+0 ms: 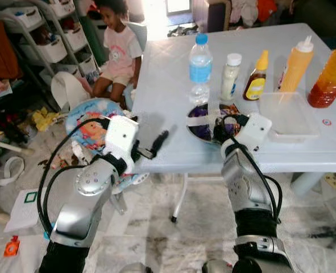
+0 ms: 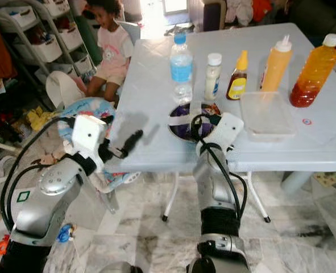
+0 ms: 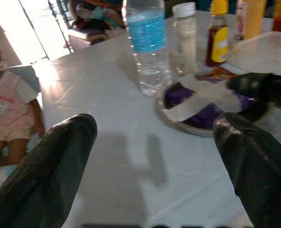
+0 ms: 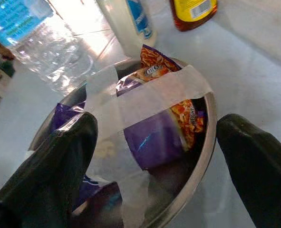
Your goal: Restocking fridge
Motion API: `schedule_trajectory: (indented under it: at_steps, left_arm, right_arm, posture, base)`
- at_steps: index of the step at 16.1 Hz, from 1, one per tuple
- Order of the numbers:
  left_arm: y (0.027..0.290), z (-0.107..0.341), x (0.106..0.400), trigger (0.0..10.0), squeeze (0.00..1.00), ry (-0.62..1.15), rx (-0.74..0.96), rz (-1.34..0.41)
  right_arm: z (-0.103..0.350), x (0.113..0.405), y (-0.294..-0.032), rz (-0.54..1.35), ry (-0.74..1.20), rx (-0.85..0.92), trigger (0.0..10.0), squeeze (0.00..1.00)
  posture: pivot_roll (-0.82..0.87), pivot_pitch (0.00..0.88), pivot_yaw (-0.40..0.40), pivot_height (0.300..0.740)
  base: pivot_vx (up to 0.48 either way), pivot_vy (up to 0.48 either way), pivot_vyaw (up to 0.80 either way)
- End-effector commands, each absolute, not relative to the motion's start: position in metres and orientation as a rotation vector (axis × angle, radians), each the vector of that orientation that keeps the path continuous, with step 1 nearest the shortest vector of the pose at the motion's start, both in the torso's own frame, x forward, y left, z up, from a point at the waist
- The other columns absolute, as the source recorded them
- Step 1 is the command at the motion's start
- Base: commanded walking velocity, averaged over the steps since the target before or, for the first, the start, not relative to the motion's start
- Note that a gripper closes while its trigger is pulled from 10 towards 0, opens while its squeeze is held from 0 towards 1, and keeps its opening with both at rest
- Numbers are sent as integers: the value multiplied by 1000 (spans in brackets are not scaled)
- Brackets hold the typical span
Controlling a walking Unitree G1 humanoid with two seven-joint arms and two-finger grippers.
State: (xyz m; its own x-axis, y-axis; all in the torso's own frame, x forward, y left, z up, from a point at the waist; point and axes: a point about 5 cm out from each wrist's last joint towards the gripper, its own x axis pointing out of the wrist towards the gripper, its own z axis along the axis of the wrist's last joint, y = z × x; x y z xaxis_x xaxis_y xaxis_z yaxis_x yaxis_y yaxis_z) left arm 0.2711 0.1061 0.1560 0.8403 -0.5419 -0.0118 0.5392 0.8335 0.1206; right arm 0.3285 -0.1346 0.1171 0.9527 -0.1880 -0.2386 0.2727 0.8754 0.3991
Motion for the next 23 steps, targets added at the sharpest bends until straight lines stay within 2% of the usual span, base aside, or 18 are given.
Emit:
schedule_trajectory:
  at_steps: [1, 2, 10, 11, 12, 17, 20, 22, 23]
  left_arm:
    - [110, 158, 269, 10000, 0, -28, 137, -573]
    - [109, 158, 268, 10000, 0, -28, 143, -580]
    - [104, 161, 267, 10000, 0, -57, 183, -626]
    - [106, 162, 267, 10000, 0, -59, 186, -616]
    - [107, 162, 268, 10000, 0, -62, 195, -602]
    - [108, 163, 268, 10000, 0, -67, 192, -599]
    - [105, 162, 268, 10000, 0, -69, 191, -606]
    - [104, 162, 268, 10000, 0, -70, 191, -611]
    - [104, 162, 268, 10000, 0, -71, 191, -612]
  right_arm:
    - [118, 331, -119, -231, 227, 515, 6235, 0]
    - [113, 329, -117, -261, 272, 603, 0, 0]
    - [130, 333, -100, -191, 255, 758, 0, 0]
    - [138, 334, -96, -148, 212, 736, 118, 0]
    - [142, 333, -95, -125, 183, 707, 1098, 0]
    - [130, 324, -89, -120, 265, 793, 3725, 0]
    - [116, 319, -93, -160, 337, 837, 4471, 0]
    - [111, 319, -94, -155, 356, 851, 6980, 0]
    - [110, 320, -94, -148, 361, 853, 7569, 0]
  posture:
    - [-31, 2, 114, 740]
    - [-27, 5, 112, 740]
    - [-27, 8, 120, 740]
    - [-27, 7, 120, 740]
    - [-27, 7, 120, 740]
    - [-25, 9, 117, 740]
    - [-29, 8, 115, 740]
    - [-28, 8, 114, 740]
    - [-27, 8, 114, 740]
  base:
    - [0, 0, 0]
    - [0, 0, 0]
    - [0, 0, 0]
    - [0, 0, 0]
    - [0, 0, 0]
    - [0, 0, 0]
    - [0, 0, 0]
    - [0, 0, 0]
    - [0, 0, 0]
